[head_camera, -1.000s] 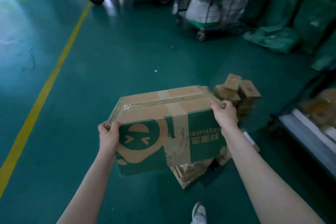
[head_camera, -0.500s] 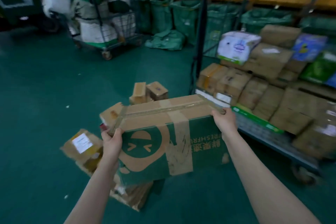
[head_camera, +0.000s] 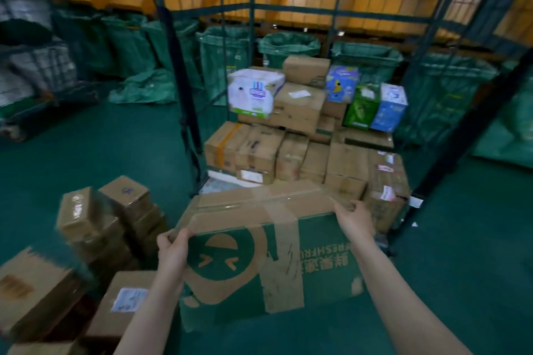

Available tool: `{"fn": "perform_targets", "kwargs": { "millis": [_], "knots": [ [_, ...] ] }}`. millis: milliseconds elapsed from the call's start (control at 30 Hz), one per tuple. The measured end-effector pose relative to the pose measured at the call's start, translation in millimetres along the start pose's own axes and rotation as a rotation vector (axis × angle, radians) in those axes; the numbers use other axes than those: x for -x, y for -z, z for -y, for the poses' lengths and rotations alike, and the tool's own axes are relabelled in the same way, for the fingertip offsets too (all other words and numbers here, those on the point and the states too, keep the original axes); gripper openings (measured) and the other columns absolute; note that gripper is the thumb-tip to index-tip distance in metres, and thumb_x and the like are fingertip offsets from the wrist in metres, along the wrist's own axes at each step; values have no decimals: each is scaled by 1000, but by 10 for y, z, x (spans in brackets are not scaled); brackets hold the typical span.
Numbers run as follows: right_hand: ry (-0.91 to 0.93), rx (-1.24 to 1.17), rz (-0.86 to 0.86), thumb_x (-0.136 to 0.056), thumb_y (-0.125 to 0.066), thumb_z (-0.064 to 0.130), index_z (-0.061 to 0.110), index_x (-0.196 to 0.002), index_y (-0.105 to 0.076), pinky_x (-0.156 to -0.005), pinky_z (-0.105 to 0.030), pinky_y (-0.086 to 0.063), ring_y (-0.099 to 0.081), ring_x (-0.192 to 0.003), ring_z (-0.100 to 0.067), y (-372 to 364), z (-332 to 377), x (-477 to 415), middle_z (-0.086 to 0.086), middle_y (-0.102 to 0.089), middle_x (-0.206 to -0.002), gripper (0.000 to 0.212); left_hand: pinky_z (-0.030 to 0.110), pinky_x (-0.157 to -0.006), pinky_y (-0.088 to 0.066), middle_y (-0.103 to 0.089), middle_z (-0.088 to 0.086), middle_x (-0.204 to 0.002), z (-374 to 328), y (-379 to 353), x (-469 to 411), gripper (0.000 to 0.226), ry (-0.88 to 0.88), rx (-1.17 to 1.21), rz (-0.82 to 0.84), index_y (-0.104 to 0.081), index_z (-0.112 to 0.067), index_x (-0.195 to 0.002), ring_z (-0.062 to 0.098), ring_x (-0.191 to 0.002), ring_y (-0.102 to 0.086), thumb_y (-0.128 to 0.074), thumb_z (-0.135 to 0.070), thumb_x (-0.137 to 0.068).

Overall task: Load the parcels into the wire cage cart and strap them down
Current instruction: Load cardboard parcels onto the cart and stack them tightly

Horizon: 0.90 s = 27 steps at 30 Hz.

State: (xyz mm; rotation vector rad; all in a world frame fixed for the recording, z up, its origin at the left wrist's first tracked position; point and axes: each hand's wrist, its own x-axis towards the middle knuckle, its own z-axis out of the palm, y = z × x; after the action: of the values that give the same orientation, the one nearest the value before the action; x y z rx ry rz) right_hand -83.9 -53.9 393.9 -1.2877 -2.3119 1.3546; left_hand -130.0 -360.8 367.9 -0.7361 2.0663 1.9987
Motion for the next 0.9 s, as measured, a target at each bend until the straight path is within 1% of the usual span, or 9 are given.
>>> {"fn": "perform_targets", "kwargs": {
  "millis": [100, 200, 300, 367, 467, 567, 667, 733, 900],
  "knots": [
    [-30, -3, -48, -92, -49, 40, 14, -137, -41, -103, -42, -37, -44, -123, -37, 85, -36, -358, -12, -44, -139, 53, 39, -79, -43, -45, 13, -112, -131, -429, -240, 35, -17, -21, 60, -34, -11, -121, 28, -96, -48, -52, -22, -93],
    [-80, -40, -106, -91, -51, 42, 16, -137, -40, -104, -42, -34, -42, -124, -39, 90, -20, -736, -12, -43, -140, 54, 42, -83, -45, -46, 13, -111, -323, -864, -595, 34, -10, -62, 128, -36, -9, -121, 28, -94, -49, -52, -20, -93],
    [-132, -109, -190, -91, -52, 42, 14, -137, -40, -104, -44, -34, -42, -124, -40, 71, 54, -1131, -13, -42, -140, 55, 48, -92, -46, -46, 14, -118, -612, -1338, -1037, 33, -24, -116, 192, -35, -12, -120, 33, -102, -51, -51, -24, -93],
    [-149, -129, -249, -90, -53, 45, 13, -135, -40, -103, -45, -35, -44, -122, -40, 104, 111, -1311, -13, -44, -138, 57, 49, -94, -45, -48, 14, -120, -791, -1609, -1225, 33, -16, -165, 230, -35, -13, -120, 34, -105, -52, -49, -28, -94],
    [-180, -214, -338, -87, -53, 49, 17, -138, -38, -103, -51, -36, -42, -122, -42, 134, 198, -1613, -10, -43, -139, 62, 42, -84, -45, -48, 12, -117, -1065, -2058, -1454, 32, -72, -139, 328, -35, -13, -123, 27, -95, -51, -48, -23, -96],
    [-179, -257, -402, -89, -54, 46, 15, -133, -41, -106, -50, -33, -43, -120, -38, 213, 287, -1886, -9, -43, -136, 55, 37, -77, -39, -43, 6, -110, -1241, -2475, -1606, 26, -67, -131, 403, -31, -18, -117, 21, -85, -47, -47, -21, -97],
    [-171, -274, -454, -91, -52, 40, 12, -133, -42, -108, -48, -30, -47, -117, -35, 329, 354, -2170, -11, -45, -135, 51, 37, -76, -42, -46, 8, -109, -1314, -2866, -1764, 32, -101, -134, 451, -33, -16, -124, 24, -90, -49, -47, -22, -97],
    [-188, -269, -486, -91, -52, 36, 11, -133, -41, -106, -47, -33, -48, -115, -36, 435, 359, -2477, -11, -47, -132, 50, 38, -77, -43, -45, 8, -109, -1375, -3249, -1887, 35, -100, -158, 481, -31, -16, -127, 25, -92, -49, -47, -23, -97],
    [-230, -298, -538, -89, -54, 39, 13, -131, -43, -100, -50, -40, -51, -109, -35, 681, 304, -3339, -11, -49, -128, 50, 48, -91, -47, -47, 11, -118, -1535, -4260, -2179, 36, -58, -194, 523, -31, -22, -127, 31, -102, -53, -48, -27, -96]
  ]
}}
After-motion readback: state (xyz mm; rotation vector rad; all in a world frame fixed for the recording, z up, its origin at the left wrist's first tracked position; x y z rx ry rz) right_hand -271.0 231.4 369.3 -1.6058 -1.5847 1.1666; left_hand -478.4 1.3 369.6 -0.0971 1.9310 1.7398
